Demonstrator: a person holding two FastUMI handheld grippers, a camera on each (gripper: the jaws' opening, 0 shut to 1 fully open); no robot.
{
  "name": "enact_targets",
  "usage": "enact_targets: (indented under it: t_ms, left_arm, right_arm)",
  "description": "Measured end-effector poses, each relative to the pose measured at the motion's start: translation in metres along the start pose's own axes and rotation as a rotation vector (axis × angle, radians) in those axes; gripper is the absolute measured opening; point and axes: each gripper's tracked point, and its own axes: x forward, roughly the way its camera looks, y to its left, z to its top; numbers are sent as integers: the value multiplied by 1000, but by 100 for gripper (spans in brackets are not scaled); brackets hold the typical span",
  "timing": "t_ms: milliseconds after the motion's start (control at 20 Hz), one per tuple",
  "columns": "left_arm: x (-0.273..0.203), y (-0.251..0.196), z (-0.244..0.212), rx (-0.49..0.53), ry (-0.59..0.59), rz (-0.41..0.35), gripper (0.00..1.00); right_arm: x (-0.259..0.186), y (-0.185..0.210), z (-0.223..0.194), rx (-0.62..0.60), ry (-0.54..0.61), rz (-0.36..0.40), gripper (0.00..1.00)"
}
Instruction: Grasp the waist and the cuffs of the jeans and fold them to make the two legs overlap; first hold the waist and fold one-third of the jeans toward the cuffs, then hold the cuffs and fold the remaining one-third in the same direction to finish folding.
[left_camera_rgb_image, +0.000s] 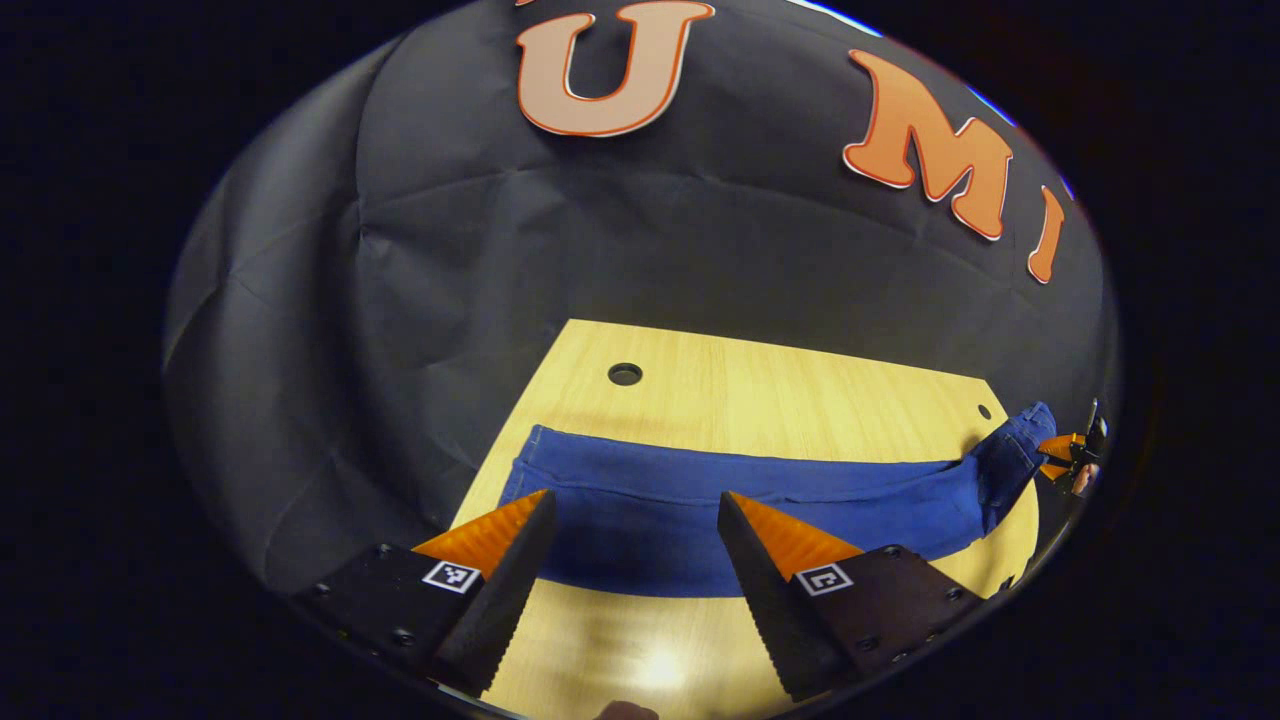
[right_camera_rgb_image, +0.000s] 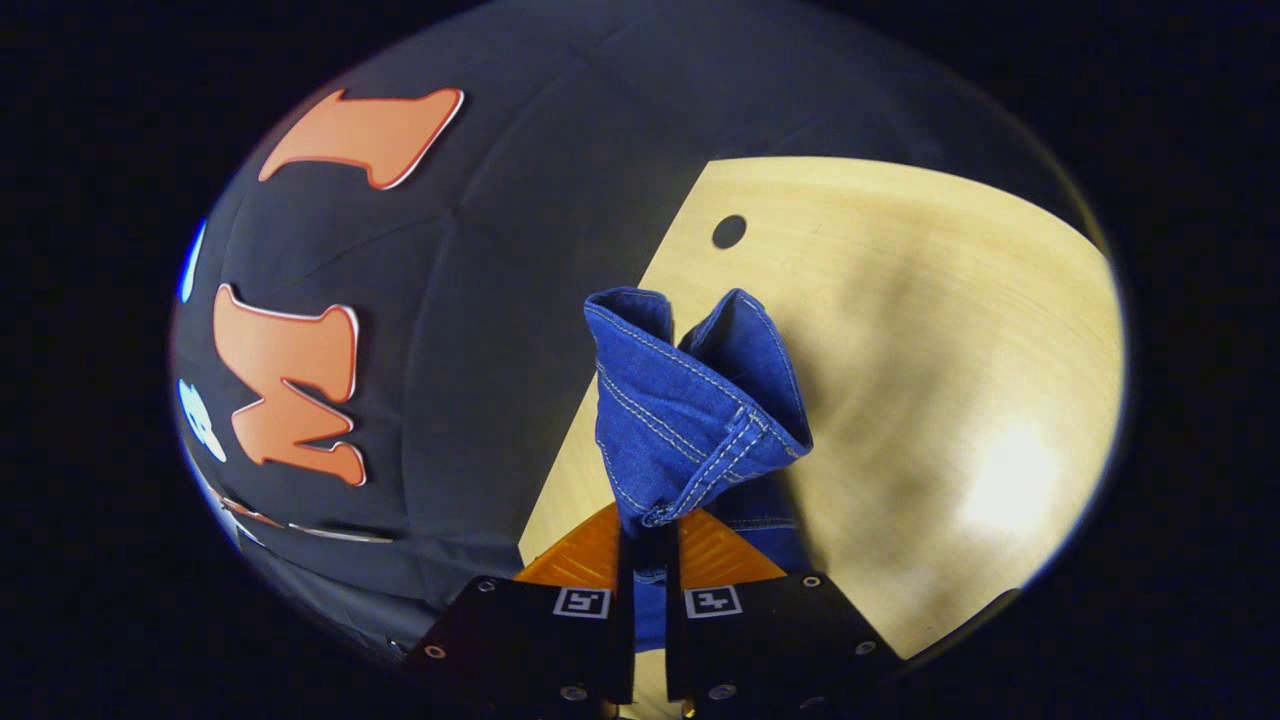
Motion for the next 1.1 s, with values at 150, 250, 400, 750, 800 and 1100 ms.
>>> enact_targets:
  t_ms: [150, 250, 400, 750, 800, 1100]
  left_arm:
    - [-4, 16, 15, -9, -63, 48, 98]
    - [-4, 27, 15, -8, -66, 61, 98]
    - [-1, 39, 16, -22, -68, 70, 98]
    - [13, 64, 5, -68, -40, 67, 98]
    - [16, 70, 3, -76, -36, 71, 98]
    - [37, 95, -20, -137, 24, 54, 98]
  right_arm:
    - [5, 19, -33, -37, 51, 24, 13]
    - [9, 34, -53, -58, 82, 42, 13]
    - [18, 58, -85, -105, 125, 63, 13]
    - [49, 74, -159, -264, 222, 1, 13]
    - [55, 75, -164, -288, 226, -22, 13]
    - [69, 69, -183, -396, 218, -122, 13]
